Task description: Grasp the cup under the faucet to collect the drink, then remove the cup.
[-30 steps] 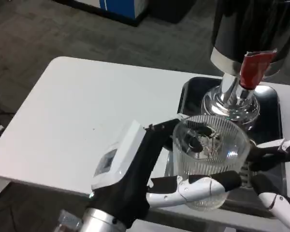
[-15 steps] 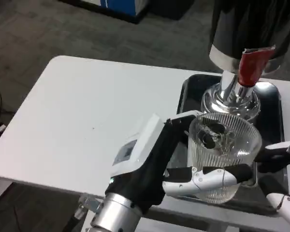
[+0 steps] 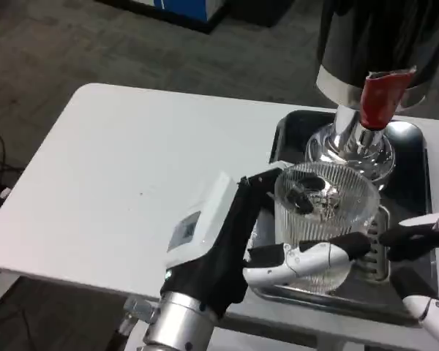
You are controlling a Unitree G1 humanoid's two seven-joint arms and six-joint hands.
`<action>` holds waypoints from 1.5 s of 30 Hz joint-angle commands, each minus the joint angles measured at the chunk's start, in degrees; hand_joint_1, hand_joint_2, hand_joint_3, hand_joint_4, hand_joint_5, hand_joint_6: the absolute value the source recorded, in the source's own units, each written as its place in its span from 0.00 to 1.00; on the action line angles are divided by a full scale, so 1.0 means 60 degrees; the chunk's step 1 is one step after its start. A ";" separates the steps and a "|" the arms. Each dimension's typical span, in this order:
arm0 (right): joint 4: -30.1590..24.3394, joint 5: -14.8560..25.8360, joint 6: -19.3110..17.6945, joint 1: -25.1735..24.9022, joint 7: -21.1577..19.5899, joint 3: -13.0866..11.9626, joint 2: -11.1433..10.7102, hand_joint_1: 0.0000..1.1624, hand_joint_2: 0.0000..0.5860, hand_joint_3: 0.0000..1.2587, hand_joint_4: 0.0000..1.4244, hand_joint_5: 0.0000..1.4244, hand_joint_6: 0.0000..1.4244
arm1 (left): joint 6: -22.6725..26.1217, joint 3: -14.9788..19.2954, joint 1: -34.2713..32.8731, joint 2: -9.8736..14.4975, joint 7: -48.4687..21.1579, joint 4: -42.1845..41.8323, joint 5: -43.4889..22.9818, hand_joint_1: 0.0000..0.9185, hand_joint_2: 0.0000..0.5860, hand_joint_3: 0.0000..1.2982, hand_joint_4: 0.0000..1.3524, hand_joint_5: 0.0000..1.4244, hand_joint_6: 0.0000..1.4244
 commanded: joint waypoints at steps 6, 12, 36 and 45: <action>0.0138 0.0081 -0.0163 0.0116 0.0101 -0.0055 -0.0100 0.36 0.63 0.44 0.40 0.38 0.29 | -0.0960 -0.0204 0.0158 -0.0237 0.1365 0.0607 0.0105 0.41 0.26 0.49 0.54 0.48 0.38; 0.0215 -0.0008 -0.0175 0.0089 0.0108 0.0008 -0.0104 0.36 0.63 0.44 0.40 0.38 0.29 | -0.1353 -0.0273 0.0146 -0.0249 0.1755 0.1095 0.0053 0.40 0.26 0.49 0.54 0.48 0.38; 0.0540 -0.0141 -0.0220 -0.0035 0.0087 0.0120 -0.0191 0.35 0.64 0.44 0.40 0.38 0.29 | -0.2218 0.0170 -0.1192 0.0447 0.2471 0.3624 0.0260 0.36 0.28 0.50 0.55 0.48 0.38; 0.0666 -0.0125 -0.0283 -0.0066 0.0072 0.0200 -0.0243 0.35 0.64 0.44 0.40 0.38 0.29 | -0.2440 -0.0059 -0.1741 0.0632 0.2926 0.4429 0.0702 0.34 0.28 0.50 0.55 0.48 0.38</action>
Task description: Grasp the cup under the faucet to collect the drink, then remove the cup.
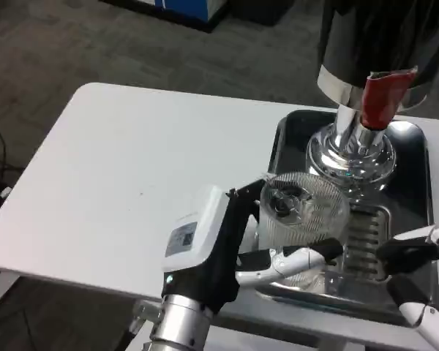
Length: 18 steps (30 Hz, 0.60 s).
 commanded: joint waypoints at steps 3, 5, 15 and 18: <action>0.0053 0.0001 -0.0227 0.0044 0.0016 0.0020 -0.0054 0.35 0.64 0.44 0.40 0.38 0.29 | -0.0456 -0.0286 -0.0462 0.0141 0.0765 0.0491 0.0819 0.32 0.28 0.50 0.55 0.48 0.37; 0.0068 0.0018 -0.0239 0.0045 0.0015 0.0012 -0.0070 0.35 0.64 0.44 0.40 0.38 0.29 | -0.0517 -0.0368 -0.0595 0.0191 0.0936 0.0682 0.1014 0.31 0.28 0.50 0.55 0.47 0.37; 0.0061 0.0046 -0.0309 0.0118 0.0043 0.0022 -0.0101 0.34 0.64 0.44 0.40 0.38 0.29 | -0.0505 -0.0298 -0.0898 -0.0022 0.1980 0.1508 0.1137 0.25 0.29 0.50 0.54 0.46 0.35; 0.0050 0.0036 -0.0316 0.0142 0.0045 0.0024 -0.0099 0.34 0.64 0.44 0.40 0.38 0.29 | -0.0625 -0.0397 -0.0899 -0.0043 0.2439 0.1716 0.1280 0.23 0.30 0.49 0.54 0.45 0.35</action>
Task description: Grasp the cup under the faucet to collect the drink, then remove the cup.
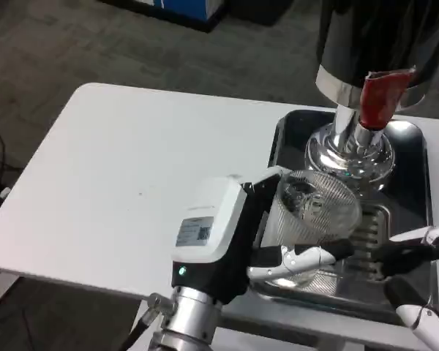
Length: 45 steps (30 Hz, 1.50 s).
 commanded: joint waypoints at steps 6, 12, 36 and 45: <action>0.0048 -0.0005 -0.0196 0.0178 0.0052 -0.0028 -0.0035 0.34 0.64 0.44 0.40 0.38 0.29 | -0.0395 -0.0259 -0.0029 -0.0170 0.1407 0.0782 0.0203 0.19 0.32 0.49 0.53 0.44 0.34; 0.0128 -0.0050 -0.0200 0.0159 0.0055 0.0052 -0.0058 0.34 0.64 0.44 0.40 0.38 0.29 | -0.0344 -0.0138 -0.0032 -0.0222 0.1241 0.1169 -0.0182 0.19 0.32 0.48 0.52 0.43 0.32; 0.0105 -0.0021 -0.0131 0.0077 0.0038 0.0157 -0.0038 0.34 0.65 0.44 0.40 0.39 0.28 | 0.0696 -0.0406 -0.0623 -0.0245 -0.0876 0.1680 -0.0618 0.16 0.31 0.45 0.49 0.39 0.28; 0.0062 0.0033 -0.0111 0.0100 0.0028 0.0143 -0.0008 0.34 0.65 0.44 0.40 0.39 0.27 | 0.1128 -0.0626 -0.0739 -0.0206 -0.1228 0.1362 -0.0565 0.13 0.30 0.46 0.48 0.38 0.26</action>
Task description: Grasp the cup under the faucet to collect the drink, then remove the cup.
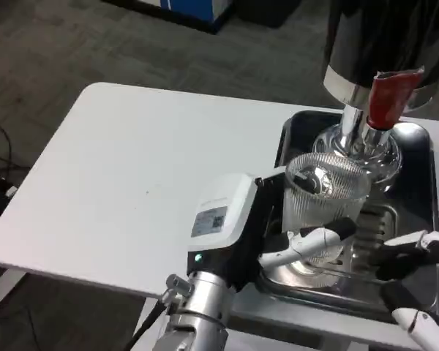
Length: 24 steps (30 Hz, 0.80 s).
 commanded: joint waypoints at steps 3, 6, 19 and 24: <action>-0.0060 0.0065 -0.0077 0.0107 0.0022 -0.0005 0.0057 0.34 0.65 0.44 0.40 0.39 0.27 | 0.0330 -0.0312 0.0273 0.0145 -0.0566 0.0087 0.0158 0.13 0.30 0.46 0.48 0.38 0.26; -0.0061 0.0077 -0.0071 0.0098 0.0019 -0.0003 0.0063 0.34 0.65 0.44 0.40 0.39 0.27 | 0.0396 -0.0360 0.0243 0.0188 -0.0723 -0.0017 0.0153 0.13 0.28 0.46 0.47 0.38 0.26; -0.0081 0.0055 -0.0015 0.0011 0.0007 0.0048 0.0142 0.34 0.65 0.44 0.40 0.38 0.27 | 0.0626 -0.0422 0.0483 0.0305 -0.0658 -0.0543 0.0241 0.11 0.25 0.46 0.44 0.36 0.24; -0.0101 0.0050 -0.0008 0.0008 0.0007 0.0068 0.0167 0.34 0.65 0.44 0.40 0.38 0.27 | 0.0673 -0.0416 0.0504 0.0356 -0.0729 -0.0654 0.0278 0.10 0.25 0.45 0.33 0.32 0.24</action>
